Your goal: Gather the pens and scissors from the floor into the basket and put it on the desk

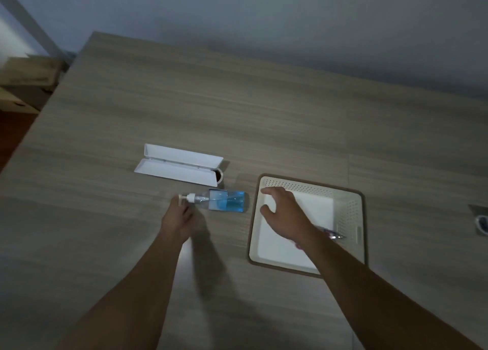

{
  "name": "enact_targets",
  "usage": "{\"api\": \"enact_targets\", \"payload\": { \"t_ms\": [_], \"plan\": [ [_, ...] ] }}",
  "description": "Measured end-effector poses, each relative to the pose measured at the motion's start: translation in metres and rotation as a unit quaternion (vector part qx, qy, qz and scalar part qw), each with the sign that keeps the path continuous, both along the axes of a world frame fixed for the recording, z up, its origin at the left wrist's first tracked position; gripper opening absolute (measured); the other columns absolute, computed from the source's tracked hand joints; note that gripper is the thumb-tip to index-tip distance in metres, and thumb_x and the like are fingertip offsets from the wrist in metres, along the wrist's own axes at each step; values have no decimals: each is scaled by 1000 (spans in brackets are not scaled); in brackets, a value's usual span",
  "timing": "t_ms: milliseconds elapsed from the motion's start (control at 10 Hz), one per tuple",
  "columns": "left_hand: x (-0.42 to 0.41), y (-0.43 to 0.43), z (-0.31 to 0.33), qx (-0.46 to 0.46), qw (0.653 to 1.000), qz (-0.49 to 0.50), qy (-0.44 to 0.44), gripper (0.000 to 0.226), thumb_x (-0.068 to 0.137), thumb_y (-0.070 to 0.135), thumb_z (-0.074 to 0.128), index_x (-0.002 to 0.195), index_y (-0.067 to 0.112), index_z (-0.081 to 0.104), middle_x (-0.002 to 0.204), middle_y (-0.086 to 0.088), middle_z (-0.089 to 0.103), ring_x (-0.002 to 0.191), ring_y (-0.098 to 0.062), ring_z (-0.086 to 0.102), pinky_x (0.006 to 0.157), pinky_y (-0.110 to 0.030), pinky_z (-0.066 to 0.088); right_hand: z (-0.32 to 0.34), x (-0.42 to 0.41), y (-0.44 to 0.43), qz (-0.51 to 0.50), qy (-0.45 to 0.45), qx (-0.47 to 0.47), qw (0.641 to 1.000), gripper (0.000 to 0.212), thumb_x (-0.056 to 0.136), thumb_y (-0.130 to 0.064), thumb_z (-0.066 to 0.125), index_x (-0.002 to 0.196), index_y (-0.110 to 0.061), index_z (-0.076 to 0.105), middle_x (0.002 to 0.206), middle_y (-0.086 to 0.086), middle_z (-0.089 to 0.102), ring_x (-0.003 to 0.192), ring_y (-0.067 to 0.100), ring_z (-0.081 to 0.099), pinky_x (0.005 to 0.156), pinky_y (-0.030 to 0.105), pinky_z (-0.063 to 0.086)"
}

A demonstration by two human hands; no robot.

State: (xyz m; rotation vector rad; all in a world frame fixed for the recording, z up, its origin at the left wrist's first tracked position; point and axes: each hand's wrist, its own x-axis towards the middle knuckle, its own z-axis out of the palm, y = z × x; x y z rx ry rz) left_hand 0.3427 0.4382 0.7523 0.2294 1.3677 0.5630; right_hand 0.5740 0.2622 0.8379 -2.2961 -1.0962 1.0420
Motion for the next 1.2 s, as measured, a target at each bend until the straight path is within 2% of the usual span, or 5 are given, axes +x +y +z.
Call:
{"api": "enact_targets", "payload": {
  "t_ms": [200, 500, 700, 900, 1200],
  "plan": [
    [-5, 19, -14, -25, 999, -23, -41, 17, 107, 22, 56, 113, 16, 72, 138, -13, 69, 105, -13, 71, 100, -33, 50, -6, -41, 43, 55, 46, -39, 997, 56, 100, -30, 59, 155, -19, 51, 154, 3, 54, 142, 24, 50, 117, 39, 44],
    [9, -15, 37, 229, 972, -47, 17, 29, 101, 9, 71, 130, 7, 74, 123, -18, 77, 96, -18, 78, 81, -37, 67, -8, -53, 38, -18, 139, -55, 989, 63, 104, -29, 55, 164, -32, 37, 152, -2, 58, 114, 19, 66, 88, 30, 49],
    [29, -25, 62, 407, 872, -270, 42, 26, 100, 16, 73, 125, 19, 79, 124, 0, 80, 119, -21, 75, 103, -40, 60, -3, -60, 34, -63, 218, -28, 973, 52, 102, -16, 54, 147, -43, 58, 139, -19, 67, 131, 16, 64, 113, 49, 52],
    [43, -37, 73, 478, 791, -362, 123, 28, 100, 17, 74, 127, 17, 77, 121, 6, 78, 113, -11, 74, 101, -31, 61, -1, -62, 31, -87, 254, -6, 963, 63, 93, -12, 46, 143, -47, 59, 128, -12, 70, 118, 42, 72, 106, 63, 54],
    [30, -32, 83, 520, 720, -401, 223, 49, 99, 38, 73, 144, 25, 63, 142, 9, 67, 128, -7, 62, 112, -36, 53, 12, -70, 29, -104, 260, 16, 960, 61, 98, -8, 55, 109, -67, 62, 111, -24, 68, 111, 34, 73, 95, 48, 58]
  ]
}}
